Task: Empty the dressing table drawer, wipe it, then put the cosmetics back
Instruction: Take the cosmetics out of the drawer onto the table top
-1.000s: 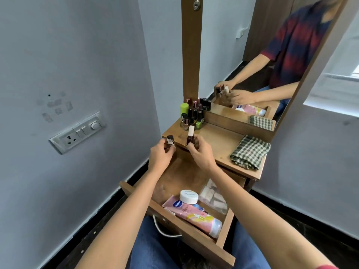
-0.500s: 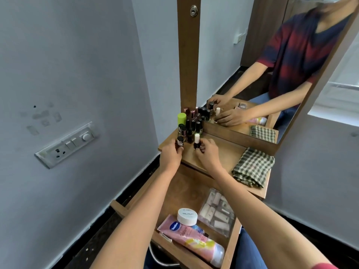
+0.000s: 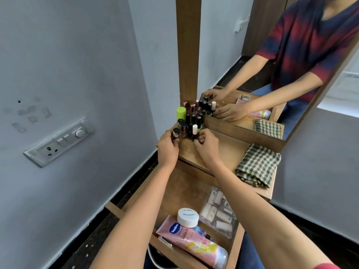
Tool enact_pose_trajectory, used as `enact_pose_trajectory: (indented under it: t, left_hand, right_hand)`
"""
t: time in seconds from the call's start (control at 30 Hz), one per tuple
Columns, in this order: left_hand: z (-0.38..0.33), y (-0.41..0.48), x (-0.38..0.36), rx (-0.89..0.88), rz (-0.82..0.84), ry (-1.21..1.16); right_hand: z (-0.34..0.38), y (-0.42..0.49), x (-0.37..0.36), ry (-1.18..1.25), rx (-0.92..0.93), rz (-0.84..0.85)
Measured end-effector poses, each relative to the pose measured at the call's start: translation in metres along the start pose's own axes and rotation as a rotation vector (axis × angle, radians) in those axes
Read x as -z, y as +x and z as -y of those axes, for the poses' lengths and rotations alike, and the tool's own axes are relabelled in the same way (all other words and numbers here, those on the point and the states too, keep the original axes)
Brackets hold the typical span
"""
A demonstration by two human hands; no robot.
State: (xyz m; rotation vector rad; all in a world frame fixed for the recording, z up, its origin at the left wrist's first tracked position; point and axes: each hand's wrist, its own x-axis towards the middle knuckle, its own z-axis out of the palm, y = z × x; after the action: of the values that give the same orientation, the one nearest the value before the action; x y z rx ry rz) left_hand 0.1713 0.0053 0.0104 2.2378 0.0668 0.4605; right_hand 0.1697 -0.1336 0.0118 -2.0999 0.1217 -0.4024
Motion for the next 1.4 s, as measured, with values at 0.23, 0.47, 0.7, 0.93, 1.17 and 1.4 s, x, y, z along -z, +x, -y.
enact_pose_trajectory:
  t: [0.23,0.47,0.7,0.93,1.17,1.4]
  left_hand:
    - [0.005,0.013,-0.003,0.012,-0.014,-0.018]
    - [0.004,0.022,-0.008,0.019,-0.013,-0.021]
    - [0.006,0.026,-0.011,0.021,-0.021,-0.029]
    - [0.005,0.017,-0.002,0.055,0.002,-0.075]
    - [0.011,-0.027,0.029,0.092,0.015,-0.139]
    - [0.037,-0.082,0.054,0.151,0.236,-0.032]
  right_hand:
    - [-0.002,0.001,0.0,0.016,-0.019,-0.01]
    - [-0.004,0.0,0.001,0.019,-0.025,-0.008]
    - [-0.006,0.001,0.0,0.039,-0.024,-0.014]
    - [-0.002,-0.003,0.005,0.098,-0.033,-0.036]
    - [0.005,-0.036,0.02,0.173,-0.039,-0.082]
    - [-0.009,-0.111,0.02,-0.076,0.39,0.376]
